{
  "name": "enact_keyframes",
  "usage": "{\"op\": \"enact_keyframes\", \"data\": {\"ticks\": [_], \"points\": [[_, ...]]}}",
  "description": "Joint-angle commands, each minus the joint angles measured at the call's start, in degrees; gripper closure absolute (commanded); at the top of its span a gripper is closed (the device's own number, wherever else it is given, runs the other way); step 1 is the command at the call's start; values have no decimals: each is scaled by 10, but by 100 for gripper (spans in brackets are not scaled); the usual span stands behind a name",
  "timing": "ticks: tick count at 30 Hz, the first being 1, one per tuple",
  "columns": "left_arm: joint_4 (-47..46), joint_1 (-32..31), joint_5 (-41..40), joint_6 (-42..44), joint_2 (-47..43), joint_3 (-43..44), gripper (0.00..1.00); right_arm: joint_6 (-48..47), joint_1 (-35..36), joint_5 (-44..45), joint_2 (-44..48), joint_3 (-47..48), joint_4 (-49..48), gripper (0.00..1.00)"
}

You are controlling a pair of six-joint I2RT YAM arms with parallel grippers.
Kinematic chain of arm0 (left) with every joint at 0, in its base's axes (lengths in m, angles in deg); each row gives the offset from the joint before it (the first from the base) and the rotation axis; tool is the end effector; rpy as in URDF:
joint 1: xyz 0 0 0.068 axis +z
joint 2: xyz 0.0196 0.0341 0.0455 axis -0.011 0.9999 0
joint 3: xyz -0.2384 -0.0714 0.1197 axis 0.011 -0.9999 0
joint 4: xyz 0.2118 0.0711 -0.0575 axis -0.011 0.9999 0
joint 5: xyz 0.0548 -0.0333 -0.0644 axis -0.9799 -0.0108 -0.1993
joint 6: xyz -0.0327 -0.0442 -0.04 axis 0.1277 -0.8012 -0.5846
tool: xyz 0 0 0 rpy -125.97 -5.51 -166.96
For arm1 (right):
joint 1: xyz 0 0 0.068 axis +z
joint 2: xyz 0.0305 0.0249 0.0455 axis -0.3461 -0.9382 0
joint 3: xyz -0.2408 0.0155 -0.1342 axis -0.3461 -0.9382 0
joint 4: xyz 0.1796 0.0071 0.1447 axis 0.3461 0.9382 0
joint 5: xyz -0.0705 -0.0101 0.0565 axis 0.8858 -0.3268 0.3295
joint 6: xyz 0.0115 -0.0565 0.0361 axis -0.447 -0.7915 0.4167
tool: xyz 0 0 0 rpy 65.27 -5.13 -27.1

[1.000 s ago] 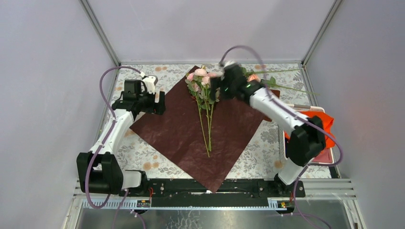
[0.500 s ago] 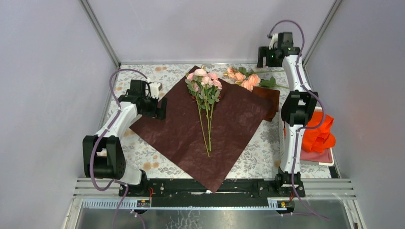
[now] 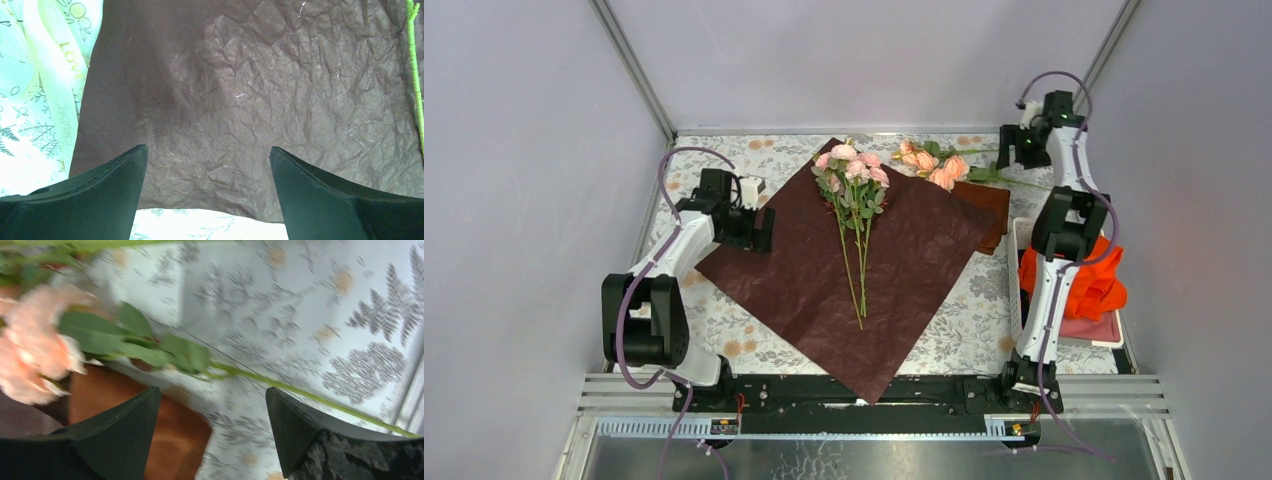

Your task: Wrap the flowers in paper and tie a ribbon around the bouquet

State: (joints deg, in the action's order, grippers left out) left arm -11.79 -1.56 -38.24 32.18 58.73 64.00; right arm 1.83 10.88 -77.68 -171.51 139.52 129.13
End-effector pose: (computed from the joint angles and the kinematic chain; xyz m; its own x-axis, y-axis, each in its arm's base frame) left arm 0.2754 -0.0188 0.2311 -0.8344 0.2005 -0.5133 0.3078 0.9422 -0.1324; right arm 0.5200 -0.0725 0.2152 -0.7567 -0.1095 -0.6445 -0.1732 0.9842 0.0361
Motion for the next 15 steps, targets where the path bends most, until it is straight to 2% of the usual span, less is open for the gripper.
{"op": "enact_keyframes", "data": {"ticks": [1, 4, 8, 15], "points": [[-5, 5, -4, 9, 14, -5, 2, -69, -14, -86, 8, -7, 35, 11], [-5, 5, -4, 10, 19, -4, 2, -56, -12, -111, -18, 6, 23, 7], [-4, 6, -4, 11, 22, -6, 2, -43, 0, -69, -55, 35, 7, 8], [-4, 7, -6, 11, 31, -1, 2, -82, 47, 21, -90, 34, -16, 9]]}}
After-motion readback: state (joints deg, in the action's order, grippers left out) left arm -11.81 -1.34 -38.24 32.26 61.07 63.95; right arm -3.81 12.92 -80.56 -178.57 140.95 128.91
